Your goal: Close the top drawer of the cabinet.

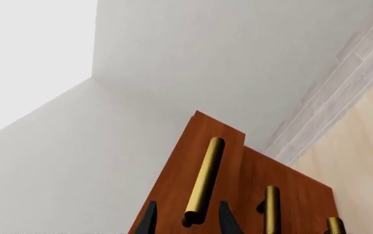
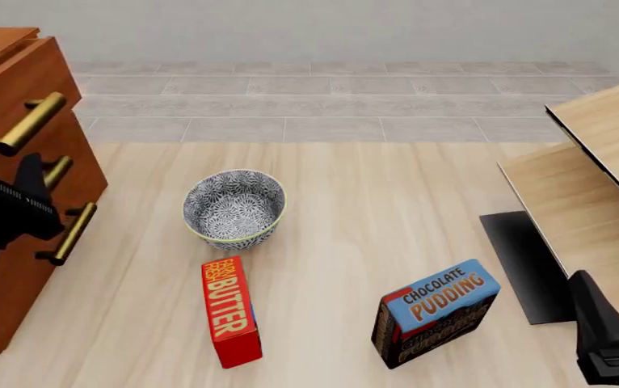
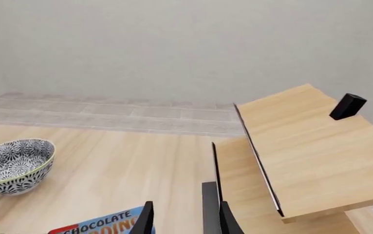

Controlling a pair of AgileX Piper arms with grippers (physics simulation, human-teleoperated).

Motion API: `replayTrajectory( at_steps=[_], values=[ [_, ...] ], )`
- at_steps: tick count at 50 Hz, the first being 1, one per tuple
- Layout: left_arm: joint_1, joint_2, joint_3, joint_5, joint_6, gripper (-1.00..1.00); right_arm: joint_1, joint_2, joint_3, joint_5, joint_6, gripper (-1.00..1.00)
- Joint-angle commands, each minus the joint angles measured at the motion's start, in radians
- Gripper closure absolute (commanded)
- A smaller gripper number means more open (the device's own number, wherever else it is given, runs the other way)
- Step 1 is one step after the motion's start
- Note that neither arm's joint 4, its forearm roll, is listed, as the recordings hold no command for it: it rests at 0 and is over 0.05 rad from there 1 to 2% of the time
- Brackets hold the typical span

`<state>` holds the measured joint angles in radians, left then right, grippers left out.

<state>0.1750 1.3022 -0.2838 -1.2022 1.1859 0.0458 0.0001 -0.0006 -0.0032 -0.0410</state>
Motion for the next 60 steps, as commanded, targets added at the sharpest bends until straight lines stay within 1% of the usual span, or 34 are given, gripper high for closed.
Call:
replayTrajectory(
  at_steps=[1, 31, 38, 44, 45, 60],
  values=[
    [0.034, -0.002, -0.013, -0.018, 0.004, -1.0, 0.008, 0.0, 0.0, 0.004, -0.003, -1.0],
    [0.075, 0.007, -0.023, -0.018, 0.009, -1.0, -0.007, 0.0, 0.0, 0.001, -0.008, -1.0],
    [0.084, 0.02, -0.035, -0.018, 0.013, -1.0, -0.02, 0.0, 0.001, -0.007, -0.019, -1.0],
    [0.084, 0.02, -0.035, -0.018, 0.013, -1.0, -0.02, 0.0, 0.001, -0.007, -0.019, -1.0],
    [0.094, 0.03, -0.039, -0.018, 0.005, -1.0, -0.02, 0.0, 0.0, -0.011, -0.032, -1.0],
    [0.117, 0.05, -0.058, -0.018, 0.015, -1.0, -0.011, 0.0, 0.0, -0.009, -0.027, -1.0]
  ],
)
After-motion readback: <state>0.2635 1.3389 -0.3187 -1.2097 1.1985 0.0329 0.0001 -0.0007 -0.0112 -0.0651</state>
